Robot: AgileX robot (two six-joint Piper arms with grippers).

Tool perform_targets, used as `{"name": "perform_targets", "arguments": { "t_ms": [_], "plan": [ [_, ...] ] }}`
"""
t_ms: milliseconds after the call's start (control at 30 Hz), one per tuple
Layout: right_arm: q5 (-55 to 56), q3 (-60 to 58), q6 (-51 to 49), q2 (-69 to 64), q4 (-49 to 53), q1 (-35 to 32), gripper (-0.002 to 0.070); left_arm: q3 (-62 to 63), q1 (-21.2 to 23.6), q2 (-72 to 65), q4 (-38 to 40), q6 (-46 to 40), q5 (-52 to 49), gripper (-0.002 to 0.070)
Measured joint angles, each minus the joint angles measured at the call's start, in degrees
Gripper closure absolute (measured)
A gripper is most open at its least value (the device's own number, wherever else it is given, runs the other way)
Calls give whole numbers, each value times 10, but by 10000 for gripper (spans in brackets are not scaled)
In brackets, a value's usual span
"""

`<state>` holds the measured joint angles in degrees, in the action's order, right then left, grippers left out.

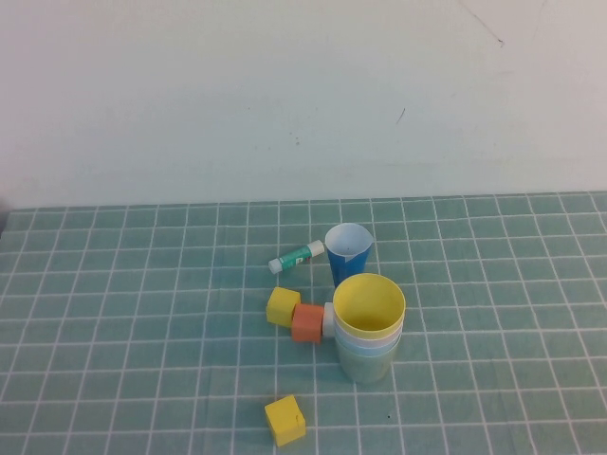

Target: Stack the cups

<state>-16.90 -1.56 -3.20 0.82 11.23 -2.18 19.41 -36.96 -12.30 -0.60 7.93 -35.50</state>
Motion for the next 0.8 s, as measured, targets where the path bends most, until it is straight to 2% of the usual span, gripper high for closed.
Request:
{"name": "perform_targets", "arguments": {
  "t_ms": [800],
  "plan": [
    [-21,0,-15,0,-15,0,678,0,0,0,0,-1,0,678]
  ]
}}
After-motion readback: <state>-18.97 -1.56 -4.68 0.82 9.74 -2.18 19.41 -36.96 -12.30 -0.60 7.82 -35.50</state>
